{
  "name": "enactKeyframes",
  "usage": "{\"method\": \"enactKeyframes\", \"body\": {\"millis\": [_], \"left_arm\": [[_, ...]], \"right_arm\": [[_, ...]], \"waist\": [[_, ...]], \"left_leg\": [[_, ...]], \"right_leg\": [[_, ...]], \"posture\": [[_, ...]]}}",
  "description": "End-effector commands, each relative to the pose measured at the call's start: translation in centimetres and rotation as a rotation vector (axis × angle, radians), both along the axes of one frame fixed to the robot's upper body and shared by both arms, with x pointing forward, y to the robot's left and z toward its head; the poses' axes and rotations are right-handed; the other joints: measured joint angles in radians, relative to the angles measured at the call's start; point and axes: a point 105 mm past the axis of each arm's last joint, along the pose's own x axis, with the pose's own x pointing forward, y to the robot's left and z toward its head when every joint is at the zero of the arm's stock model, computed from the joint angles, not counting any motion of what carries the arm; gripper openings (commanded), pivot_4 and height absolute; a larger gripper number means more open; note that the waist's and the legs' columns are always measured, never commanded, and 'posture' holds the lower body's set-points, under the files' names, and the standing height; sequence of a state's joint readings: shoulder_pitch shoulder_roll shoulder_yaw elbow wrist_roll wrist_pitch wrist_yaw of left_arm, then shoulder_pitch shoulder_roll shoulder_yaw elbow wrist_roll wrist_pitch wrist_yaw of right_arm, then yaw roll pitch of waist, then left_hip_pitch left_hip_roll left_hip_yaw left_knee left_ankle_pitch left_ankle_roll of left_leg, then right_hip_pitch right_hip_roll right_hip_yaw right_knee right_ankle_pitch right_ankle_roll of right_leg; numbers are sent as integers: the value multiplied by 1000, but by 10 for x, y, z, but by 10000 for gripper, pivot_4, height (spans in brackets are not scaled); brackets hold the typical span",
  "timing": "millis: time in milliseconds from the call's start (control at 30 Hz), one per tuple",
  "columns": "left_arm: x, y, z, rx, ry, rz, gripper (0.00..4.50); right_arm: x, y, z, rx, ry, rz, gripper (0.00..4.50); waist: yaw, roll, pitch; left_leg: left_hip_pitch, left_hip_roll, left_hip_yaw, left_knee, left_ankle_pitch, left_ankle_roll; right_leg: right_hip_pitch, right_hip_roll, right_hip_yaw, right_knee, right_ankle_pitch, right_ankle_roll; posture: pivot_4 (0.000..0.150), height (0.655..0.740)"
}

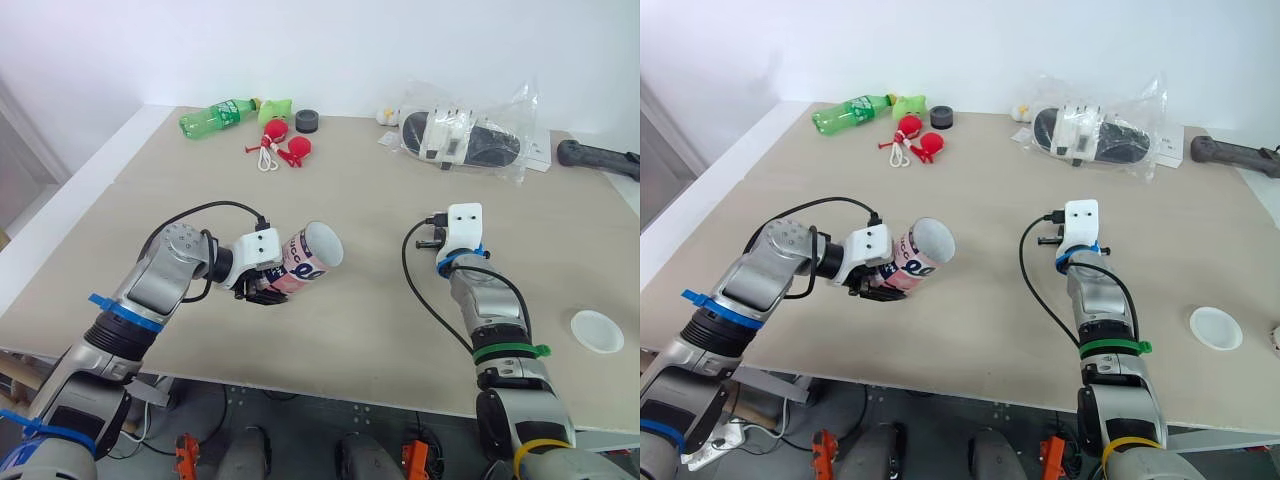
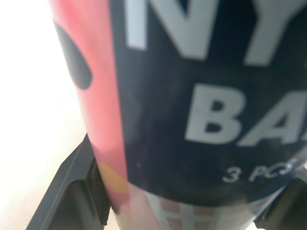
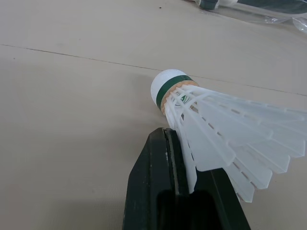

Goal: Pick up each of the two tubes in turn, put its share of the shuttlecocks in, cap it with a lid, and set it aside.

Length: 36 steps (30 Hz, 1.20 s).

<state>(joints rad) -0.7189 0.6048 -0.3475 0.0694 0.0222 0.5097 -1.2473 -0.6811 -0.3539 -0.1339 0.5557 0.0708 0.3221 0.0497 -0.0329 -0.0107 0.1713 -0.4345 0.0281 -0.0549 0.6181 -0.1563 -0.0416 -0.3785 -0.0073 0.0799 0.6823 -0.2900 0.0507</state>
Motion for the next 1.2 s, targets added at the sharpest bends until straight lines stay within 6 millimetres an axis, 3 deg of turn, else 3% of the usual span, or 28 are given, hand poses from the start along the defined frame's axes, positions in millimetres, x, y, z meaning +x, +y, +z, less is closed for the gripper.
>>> {"method": "enactKeyframes", "body": {"millis": [33, 167, 300, 367, 467, 633, 800, 933, 1033, 1167, 1200], "left_arm": [[-8, -1, -21, 31, 80, -10, 29684], [-9, 0, -22, 32, 84, -9, 29684], [-9, 0, -23, 34, 85, -11, 29684], [-8, 0, -23, 33, 85, -11, 29684], [-8, -2, -23, 30, 84, -12, 29684], [-7, -3, -22, 25, 81, -9, 29684], [-8, -3, -23, 23, 81, -5, 29684], [-8, -4, -23, 19, 81, -3, 29684], [-9, -4, -23, 17, 83, -3, 29684], [-9, -4, -24, 17, 86, -2, 29684], [-10, -4, -24, 17, 86, -2, 29684]], "right_arm": [[-5, 9, 49, -64, -138, 142, 345], [-39, 58, 111, -195, -264, 600, 345], [-95, 94, 136, -323, -179, 1021, 345], [-115, 104, 141, -365, -131, 1136, 345], [-129, 115, 138, -451, -55, 1227, 345], [-135, 135, 125, -544, 4, 1294, 345], [-137, 157, 124, -567, -24, 1362, 345], [-141, 164, 121, -585, -16, 1399, 345], [-144, 167, 122, -589, -23, 1411, 9234], [-148, 168, 128, -587, -40, 1417, 28293], [-149, 168, 129, -586, -43, 1416, 34797]], "waist": [[0, 1, 0], [-2, 5, 2], [-1, 6, 2], [-1, 6, 2], [-2, 5, 2], [-1, 5, 2], [1, 5, 2], [4, 5, 2], [5, 5, 2], [6, 5, 2], [6, 5, 2]], "left_leg": [[0, 0, 0, 0, 0, 0], [-1, -1, 0, 0, 0, 0], [0, 0, -1, 0, 0, 0], [1, 0, -2, 0, 0, 0], [3, 1, -1, 0, 0, 0], [3, 1, -1, 0, 0, 0], [3, 0, -1, 0, 0, 0], [2, 0, -1, 0, 0, 0], [2, 0, -1, 0, 0, 0], [3, 0, -1, 0, 0, 0], [3, 0, -1, 0, 0, 0]], "right_leg": [[0, 0, 0, 0, 0, 0], [-1, -1, 1, 0, -1, 2], [0, 1, -1, 0, -3, 4], [2, 0, -2, 0, -4, 3], [4, 0, -2, 0, -4, 3], [4, -1, -1, 0, -4, 3], [3, -1, -2, 0, -4, 3], [3, -1, -2, -1, -5, 3], [3, -1, -2, -1, -5, 3], [3, -1, -2, -1, -5, 3], [3, -1, -2, -1, -5, 3]], "posture": [[1500, 7400], [1500, 7400], [1500, 7400], [1500, 7400], [1500, 7400], [1500, 7400], [1500, 7400], [1500, 7400], [1500, 7400], [1500, 7400], [1500, 7400]]}}
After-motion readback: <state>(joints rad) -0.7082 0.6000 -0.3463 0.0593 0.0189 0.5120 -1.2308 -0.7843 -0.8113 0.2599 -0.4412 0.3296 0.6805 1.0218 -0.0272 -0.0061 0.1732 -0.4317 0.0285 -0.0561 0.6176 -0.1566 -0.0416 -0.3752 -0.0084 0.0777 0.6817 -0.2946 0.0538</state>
